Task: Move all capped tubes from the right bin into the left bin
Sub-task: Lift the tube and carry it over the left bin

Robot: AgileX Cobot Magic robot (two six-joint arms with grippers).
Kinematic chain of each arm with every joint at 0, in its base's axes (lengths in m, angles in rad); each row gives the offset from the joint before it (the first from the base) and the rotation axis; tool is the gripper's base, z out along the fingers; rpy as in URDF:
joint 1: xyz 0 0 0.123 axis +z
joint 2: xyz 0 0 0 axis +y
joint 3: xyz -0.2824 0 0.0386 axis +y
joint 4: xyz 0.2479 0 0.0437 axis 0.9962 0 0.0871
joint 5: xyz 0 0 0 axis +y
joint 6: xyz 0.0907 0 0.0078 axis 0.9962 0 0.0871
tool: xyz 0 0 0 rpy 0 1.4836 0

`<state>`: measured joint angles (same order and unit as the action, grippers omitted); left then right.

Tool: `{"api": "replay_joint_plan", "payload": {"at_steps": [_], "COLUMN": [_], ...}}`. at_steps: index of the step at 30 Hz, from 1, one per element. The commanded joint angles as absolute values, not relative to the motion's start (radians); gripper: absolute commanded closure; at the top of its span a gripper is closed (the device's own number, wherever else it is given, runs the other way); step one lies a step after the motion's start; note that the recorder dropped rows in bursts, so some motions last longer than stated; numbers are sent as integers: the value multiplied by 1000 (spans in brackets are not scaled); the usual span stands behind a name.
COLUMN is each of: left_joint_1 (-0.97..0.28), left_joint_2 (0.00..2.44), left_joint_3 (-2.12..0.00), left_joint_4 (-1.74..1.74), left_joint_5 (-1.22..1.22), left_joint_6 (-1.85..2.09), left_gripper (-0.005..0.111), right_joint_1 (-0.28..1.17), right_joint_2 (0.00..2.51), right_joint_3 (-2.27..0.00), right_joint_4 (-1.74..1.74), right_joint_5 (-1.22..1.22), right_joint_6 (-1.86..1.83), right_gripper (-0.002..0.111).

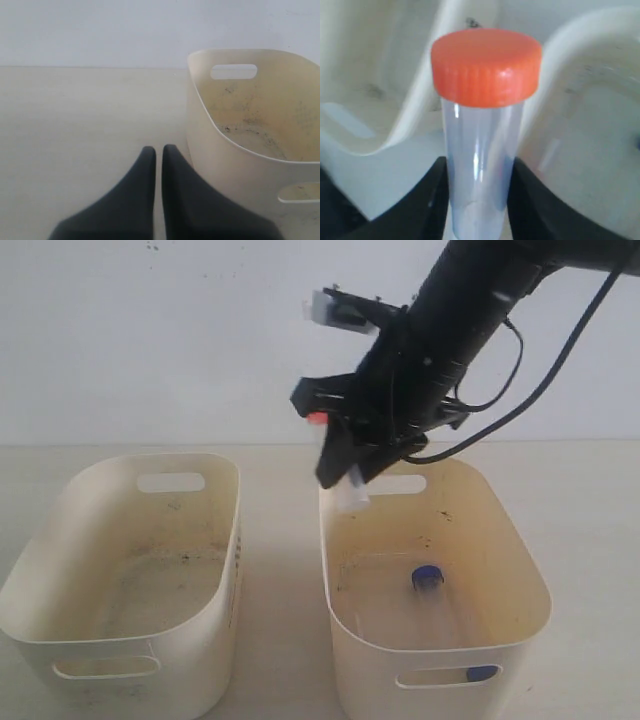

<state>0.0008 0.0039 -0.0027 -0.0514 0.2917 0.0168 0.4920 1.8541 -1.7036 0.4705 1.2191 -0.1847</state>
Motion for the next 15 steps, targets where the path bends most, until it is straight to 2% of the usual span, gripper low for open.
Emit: {"api": "replay_joint_plan", "payload": {"at_steps": [1, 10, 13, 15], "left_joint_1": [6, 6, 6, 6], "left_joint_2": [0, 0, 0, 0], "left_joint_3": [0, 0, 0, 0], "left_joint_4": [-56, -56, -56, -56], "left_joint_5": [289, 289, 289, 289], "left_joint_6": [18, 18, 18, 18], "left_gripper": [103, 103, 103, 103], "right_joint_1": [543, 772, 790, 788], "right_joint_2": [1840, 1898, 1961, 2004], "right_joint_3": [-1710, -1710, -1710, -1710], "right_joint_4": [702, 690, 685, 675], "right_joint_5": [1221, 857, 786, 786], "right_joint_6": [-331, -349, -335, -305], "right_gripper": [108, 108, 108, 103]}}
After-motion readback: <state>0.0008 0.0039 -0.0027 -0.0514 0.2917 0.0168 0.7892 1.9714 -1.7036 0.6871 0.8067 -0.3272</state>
